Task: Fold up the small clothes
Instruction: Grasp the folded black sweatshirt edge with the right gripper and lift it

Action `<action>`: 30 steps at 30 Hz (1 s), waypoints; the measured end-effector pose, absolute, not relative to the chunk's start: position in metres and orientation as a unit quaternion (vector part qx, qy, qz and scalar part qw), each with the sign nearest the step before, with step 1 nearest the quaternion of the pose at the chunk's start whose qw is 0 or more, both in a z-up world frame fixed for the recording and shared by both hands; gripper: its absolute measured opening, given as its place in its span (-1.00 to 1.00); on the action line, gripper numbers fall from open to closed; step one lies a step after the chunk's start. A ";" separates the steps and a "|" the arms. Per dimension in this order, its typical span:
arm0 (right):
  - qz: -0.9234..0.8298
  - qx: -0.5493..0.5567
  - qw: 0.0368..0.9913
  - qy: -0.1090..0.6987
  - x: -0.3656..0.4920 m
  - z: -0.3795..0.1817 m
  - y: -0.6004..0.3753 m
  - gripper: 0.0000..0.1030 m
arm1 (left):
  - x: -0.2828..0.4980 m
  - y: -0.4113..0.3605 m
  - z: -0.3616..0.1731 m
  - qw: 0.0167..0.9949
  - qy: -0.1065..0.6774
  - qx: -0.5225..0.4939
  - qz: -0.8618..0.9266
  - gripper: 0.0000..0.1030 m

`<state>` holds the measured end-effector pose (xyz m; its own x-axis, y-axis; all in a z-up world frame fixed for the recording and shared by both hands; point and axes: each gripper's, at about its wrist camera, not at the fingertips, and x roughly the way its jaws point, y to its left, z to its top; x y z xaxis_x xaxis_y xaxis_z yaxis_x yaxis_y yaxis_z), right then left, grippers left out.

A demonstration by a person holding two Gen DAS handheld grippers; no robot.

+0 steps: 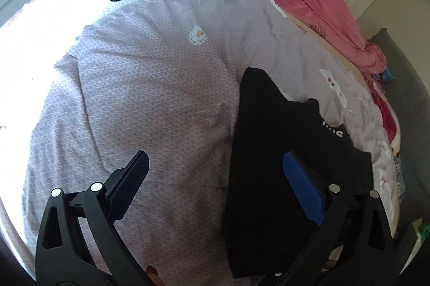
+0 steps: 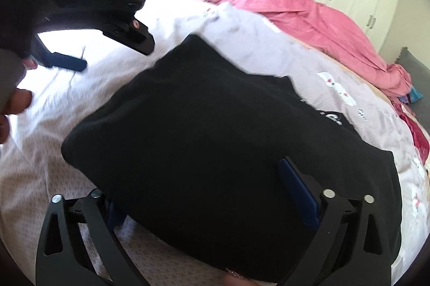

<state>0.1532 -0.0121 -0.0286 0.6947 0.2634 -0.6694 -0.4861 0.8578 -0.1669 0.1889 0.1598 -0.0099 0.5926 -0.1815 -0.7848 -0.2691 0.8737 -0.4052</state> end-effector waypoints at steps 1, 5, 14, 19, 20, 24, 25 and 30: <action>0.212 -0.157 0.908 0.327 0.152 -0.026 -0.016 0.52 | 0.193 0.159 -0.011 0.852 0.452 -0.266 0.015 0.81; 0.249 -0.115 0.911 0.307 0.146 -0.016 -0.031 -0.13 | 0.213 0.151 -0.017 0.835 0.468 -0.290 -0.001 0.81; 0.277 -0.058 0.914 0.290 0.142 -0.001 -0.056 -0.60 | 0.237 0.124 -0.020 0.818 0.489 -0.302 -0.035 0.81; 0.275 -0.025 0.921 0.276 0.138 0.011 -0.080 -0.65 | 0.239 0.107 -0.015 0.811 0.474 -0.336 -0.069 0.79; 0.274 -0.022 0.922 0.273 0.138 0.013 -0.084 -0.66 | 0.239 0.100 -0.011 0.814 0.469 -0.335 -0.076 0.69; 0.269 -0.006 0.928 0.259 0.133 0.022 -0.105 -0.74 | 0.240 0.073 0.002 0.815 0.466 -0.325 -0.114 0.07; 0.268 -0.003 0.929 0.256 0.133 0.022 -0.109 -0.85 | 0.241 0.066 0.005 0.816 0.465 -0.321 -0.124 -0.14; 0.257 0.007 0.936 0.239 0.124 0.028 -0.133 -0.86 | 0.239 0.029 0.028 0.833 0.456 -0.278 -0.147 -0.36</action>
<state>0.1236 -0.1327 0.0276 0.7536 0.4846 -0.4441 -0.4775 0.8679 0.1366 0.2393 0.0292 0.0283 0.5417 -0.4979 -0.6772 -0.0095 0.8020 -0.5972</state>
